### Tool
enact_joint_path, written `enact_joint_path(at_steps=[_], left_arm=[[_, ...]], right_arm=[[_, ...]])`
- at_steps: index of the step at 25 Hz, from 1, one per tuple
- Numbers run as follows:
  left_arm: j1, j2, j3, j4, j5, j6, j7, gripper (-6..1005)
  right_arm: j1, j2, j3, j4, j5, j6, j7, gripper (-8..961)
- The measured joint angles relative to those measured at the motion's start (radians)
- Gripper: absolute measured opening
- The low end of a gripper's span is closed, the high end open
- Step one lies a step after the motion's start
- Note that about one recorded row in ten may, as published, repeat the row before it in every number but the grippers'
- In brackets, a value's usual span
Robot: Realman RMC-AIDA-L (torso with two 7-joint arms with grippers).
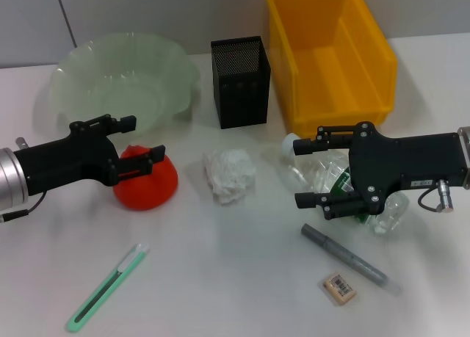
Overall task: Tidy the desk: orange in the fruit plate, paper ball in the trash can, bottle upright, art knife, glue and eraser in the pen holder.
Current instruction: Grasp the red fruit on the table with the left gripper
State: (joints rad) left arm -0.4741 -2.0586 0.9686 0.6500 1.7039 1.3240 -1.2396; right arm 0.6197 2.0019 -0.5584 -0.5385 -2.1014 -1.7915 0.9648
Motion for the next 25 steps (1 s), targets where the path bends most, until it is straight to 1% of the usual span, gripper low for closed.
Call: enact_joint_path(at_steps=[1,3,4,5,11,12,14,15,16,17,19,20,21,22,23,25], left_arm=[[-0.003,-0.001,0.003,-0.001,0.002,-0.03,-0.007,797],[-0.003,-0.001,0.003,-0.001,0.002,-0.03,-0.007,797],[-0.01,0.001,0.019,-0.002,0.007,-0.084,-0.04,797],[-0.008,0.006,0.029,-0.001,0.008,-0.09,-0.054,797],[-0.008,0.006,0.029,-0.001,0.008,-0.09,-0.054,796],[-0.002,0.014,0.032,0.0,0.011,-0.094,-0.065,796],[-0.002,0.014,0.032,0.0,0.011,-0.094,-0.065,796],[0.026,0.027,0.022,-0.001,0.042,-0.123,-0.087,796],[0.026,0.027,0.022,-0.001,0.042,-0.123,-0.087,796],[0.026,0.025,0.024,-0.004,0.059,-0.15,-0.096,796],[0.026,0.025,0.024,-0.004,0.059,-0.15,-0.096,796],[0.024,0.019,0.028,-0.004,0.081,-0.175,-0.111,796],[0.024,0.019,0.028,-0.004,0.081,-0.175,-0.111,796],[0.016,0.01,0.031,-0.005,0.117,-0.194,-0.132,796],[0.014,0.006,0.031,-0.005,0.123,-0.198,-0.134,796],[0.013,0.003,0.032,-0.005,0.127,-0.2,-0.134,796]], right_arm=[[0.0,0.0,0.0,0.0,0.0,0.0,0.0,747],[-0.002,0.0,0.0,-0.001,0.0,0.0,0.005,748],[-0.002,0.0,0.0,-0.003,0.0,0.0,0.009,748],[-0.003,0.0,0.001,-0.006,0.0,0.0,0.013,748],[-0.006,-0.001,0.004,-0.01,0.0,0.0,0.016,748],[-0.007,-0.001,0.004,-0.014,0.0,0.0,0.019,748],[-0.009,0.002,0.002,-0.024,0.001,0.0,0.024,748],[-0.009,0.004,0.001,-0.029,0.001,0.0,0.026,748],[-0.009,0.004,0.001,-0.029,0.001,0.0,0.026,748],[-0.009,0.004,0.001,-0.03,0.001,0.0,0.026,748],[-0.009,0.004,0.001,-0.031,0.001,0.0,0.026,748],[-0.009,0.005,0.0,-0.032,0.001,0.0,0.026,748],[-0.009,0.005,0.0,-0.032,0.001,0.0,0.026,748],[-0.009,0.005,0.0,-0.033,0.002,0.0,0.026,747],[-0.008,0.006,0.0,-0.034,0.002,0.0,0.026,747],[-0.009,0.006,0.0,-0.035,0.002,0.0,0.026,747]])
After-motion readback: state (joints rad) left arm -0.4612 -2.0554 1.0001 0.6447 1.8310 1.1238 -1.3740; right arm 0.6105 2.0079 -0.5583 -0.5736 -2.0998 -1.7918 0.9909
